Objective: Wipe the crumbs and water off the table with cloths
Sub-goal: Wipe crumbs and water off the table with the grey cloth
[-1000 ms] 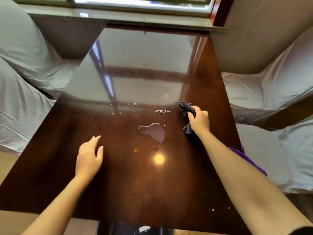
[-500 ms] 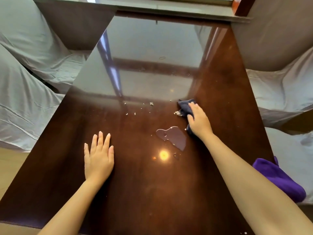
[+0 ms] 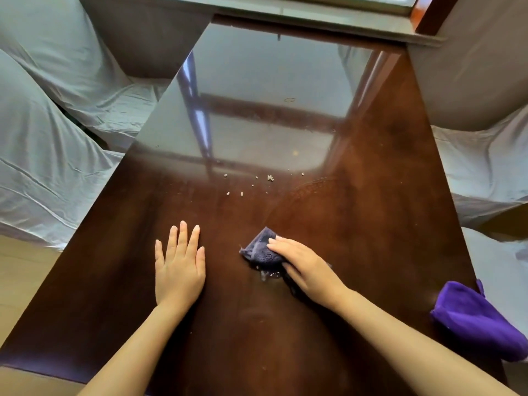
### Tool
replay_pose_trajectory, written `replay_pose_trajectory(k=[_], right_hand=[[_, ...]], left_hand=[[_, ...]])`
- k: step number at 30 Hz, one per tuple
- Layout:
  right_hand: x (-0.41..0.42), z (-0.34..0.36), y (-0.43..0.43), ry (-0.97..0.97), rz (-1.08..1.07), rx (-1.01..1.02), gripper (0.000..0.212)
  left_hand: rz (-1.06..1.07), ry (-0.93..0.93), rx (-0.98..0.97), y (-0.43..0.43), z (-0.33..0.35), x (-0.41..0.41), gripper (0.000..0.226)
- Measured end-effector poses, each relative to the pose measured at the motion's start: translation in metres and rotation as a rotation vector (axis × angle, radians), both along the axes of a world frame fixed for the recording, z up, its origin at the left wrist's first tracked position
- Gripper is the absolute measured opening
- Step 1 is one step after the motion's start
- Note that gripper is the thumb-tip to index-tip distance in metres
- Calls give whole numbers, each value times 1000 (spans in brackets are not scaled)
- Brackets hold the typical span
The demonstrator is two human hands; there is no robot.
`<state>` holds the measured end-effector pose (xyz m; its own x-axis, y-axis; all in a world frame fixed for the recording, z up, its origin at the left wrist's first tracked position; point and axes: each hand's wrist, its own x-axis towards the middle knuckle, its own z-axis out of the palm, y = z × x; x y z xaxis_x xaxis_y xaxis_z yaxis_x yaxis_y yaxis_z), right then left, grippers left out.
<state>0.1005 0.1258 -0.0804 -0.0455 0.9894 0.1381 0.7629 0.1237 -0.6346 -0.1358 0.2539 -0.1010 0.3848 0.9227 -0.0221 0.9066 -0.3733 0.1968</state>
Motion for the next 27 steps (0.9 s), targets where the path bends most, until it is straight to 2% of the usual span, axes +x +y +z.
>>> replay_pose_trajectory(k=[5, 10, 16, 19, 27], right_hand=[[16, 12, 10, 268, -329, 112, 36], [88, 29, 50, 179, -625, 204, 34], [140, 15, 99, 102, -777, 46, 35], [134, 11, 126, 64, -750, -7, 37], [82, 11, 196, -36, -338, -54, 43]], left_hand=[[-1, 1, 1, -1, 1, 0, 56], [-1, 9, 9, -1, 2, 1, 60], [5, 26, 9, -2, 3, 2, 58], [3, 15, 7, -2, 2, 2, 55], [-10, 36, 28, -1, 2, 2, 52]])
